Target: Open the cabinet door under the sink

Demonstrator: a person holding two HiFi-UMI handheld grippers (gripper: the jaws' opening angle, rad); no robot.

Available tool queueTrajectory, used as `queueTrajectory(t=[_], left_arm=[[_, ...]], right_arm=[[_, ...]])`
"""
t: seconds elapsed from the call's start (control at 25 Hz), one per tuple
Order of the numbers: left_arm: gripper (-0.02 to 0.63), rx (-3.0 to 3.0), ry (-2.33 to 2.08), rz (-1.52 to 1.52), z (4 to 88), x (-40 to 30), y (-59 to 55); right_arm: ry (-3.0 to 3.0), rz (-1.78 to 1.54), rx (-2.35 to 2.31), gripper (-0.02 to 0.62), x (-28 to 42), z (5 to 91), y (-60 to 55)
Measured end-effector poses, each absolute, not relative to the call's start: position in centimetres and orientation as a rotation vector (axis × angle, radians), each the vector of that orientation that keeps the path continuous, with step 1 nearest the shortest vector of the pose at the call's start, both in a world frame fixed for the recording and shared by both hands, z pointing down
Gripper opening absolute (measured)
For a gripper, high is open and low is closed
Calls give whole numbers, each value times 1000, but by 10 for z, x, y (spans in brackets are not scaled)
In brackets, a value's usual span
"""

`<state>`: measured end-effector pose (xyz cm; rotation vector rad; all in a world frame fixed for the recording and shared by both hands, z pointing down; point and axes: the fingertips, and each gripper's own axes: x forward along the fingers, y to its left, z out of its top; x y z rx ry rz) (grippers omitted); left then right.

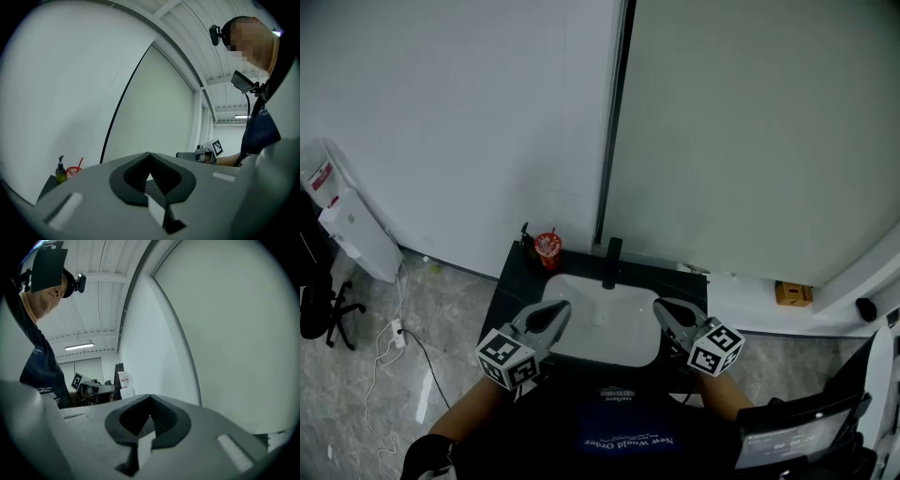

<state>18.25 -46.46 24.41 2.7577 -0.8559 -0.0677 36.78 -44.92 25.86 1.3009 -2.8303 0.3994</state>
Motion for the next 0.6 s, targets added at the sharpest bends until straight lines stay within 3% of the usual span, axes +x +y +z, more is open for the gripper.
queueTrajectory(t=[0.6], left_arm=[[-2,2760,-832,-60,247,181,-477]], right_arm=[[-2804,391,1326,0,368,264,-458]])
